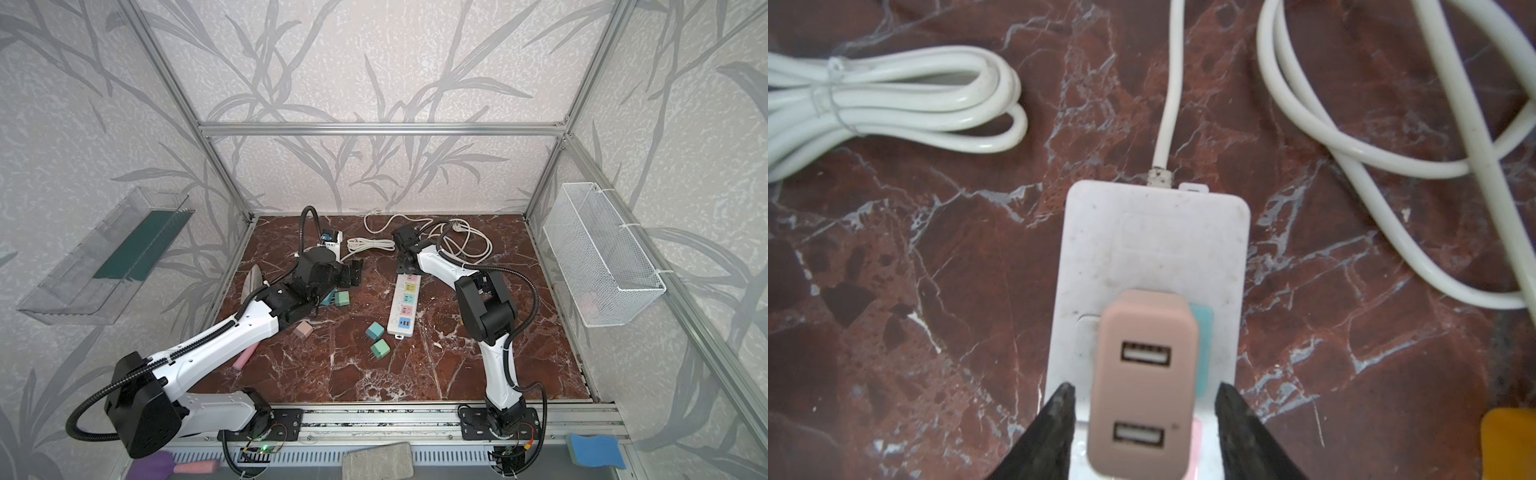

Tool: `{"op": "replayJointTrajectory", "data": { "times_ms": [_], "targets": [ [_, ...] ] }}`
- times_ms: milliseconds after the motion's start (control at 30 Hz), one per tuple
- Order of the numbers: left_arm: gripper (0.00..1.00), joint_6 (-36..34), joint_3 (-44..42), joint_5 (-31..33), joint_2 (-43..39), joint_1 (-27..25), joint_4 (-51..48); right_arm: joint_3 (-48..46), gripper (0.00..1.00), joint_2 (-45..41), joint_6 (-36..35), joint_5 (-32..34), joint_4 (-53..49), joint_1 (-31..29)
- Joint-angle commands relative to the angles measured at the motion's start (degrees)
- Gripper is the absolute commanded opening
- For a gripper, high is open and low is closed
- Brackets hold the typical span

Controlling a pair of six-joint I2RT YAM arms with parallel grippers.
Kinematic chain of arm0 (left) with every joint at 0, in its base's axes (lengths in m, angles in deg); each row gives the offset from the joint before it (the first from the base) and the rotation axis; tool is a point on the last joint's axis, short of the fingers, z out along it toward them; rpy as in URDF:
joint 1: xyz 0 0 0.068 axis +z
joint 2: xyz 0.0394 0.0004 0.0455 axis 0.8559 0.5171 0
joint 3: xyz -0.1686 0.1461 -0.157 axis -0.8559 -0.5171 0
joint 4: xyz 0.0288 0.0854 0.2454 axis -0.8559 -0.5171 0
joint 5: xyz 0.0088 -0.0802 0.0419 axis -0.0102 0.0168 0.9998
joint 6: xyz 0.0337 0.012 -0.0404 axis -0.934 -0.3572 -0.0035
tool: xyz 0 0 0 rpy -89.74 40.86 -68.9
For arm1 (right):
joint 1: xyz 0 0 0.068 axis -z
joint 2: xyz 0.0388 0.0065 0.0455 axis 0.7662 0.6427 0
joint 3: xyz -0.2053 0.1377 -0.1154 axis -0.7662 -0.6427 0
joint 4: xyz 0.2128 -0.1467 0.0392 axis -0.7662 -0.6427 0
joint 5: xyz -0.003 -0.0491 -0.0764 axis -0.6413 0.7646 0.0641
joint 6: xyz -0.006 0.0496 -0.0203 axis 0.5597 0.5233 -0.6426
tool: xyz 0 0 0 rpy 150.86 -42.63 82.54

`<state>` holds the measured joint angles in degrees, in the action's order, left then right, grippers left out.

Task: Insert the plug
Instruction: 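Press the pink adapter into the socket and open right gripper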

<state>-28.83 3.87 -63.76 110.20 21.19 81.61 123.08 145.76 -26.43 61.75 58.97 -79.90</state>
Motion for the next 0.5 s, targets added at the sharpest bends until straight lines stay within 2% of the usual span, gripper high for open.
{"op": "replayJointTrajectory", "data": {
  "times_ms": [0, 167, 467],
  "targets": [
    [0.88, 1.1, -1.11, 1.52, -1.71, 0.28, 1.92, 1.94, 0.58, -4.71, -2.02, -0.31, -2.65, 0.38],
    [0.88, 0.93, -1.08, 1.13, -1.29, 0.34, 2.06, 3.53, 0.58, -6.43, -3.53, -0.7, -3.15, 2.12],
    [0.88, 1.01, -0.71, 0.83, 0.02, 0.4, 1.32, 6.86, 0.57, -3.9, -5.93, -2.84, -5.42, 5.2]
  ]
}}
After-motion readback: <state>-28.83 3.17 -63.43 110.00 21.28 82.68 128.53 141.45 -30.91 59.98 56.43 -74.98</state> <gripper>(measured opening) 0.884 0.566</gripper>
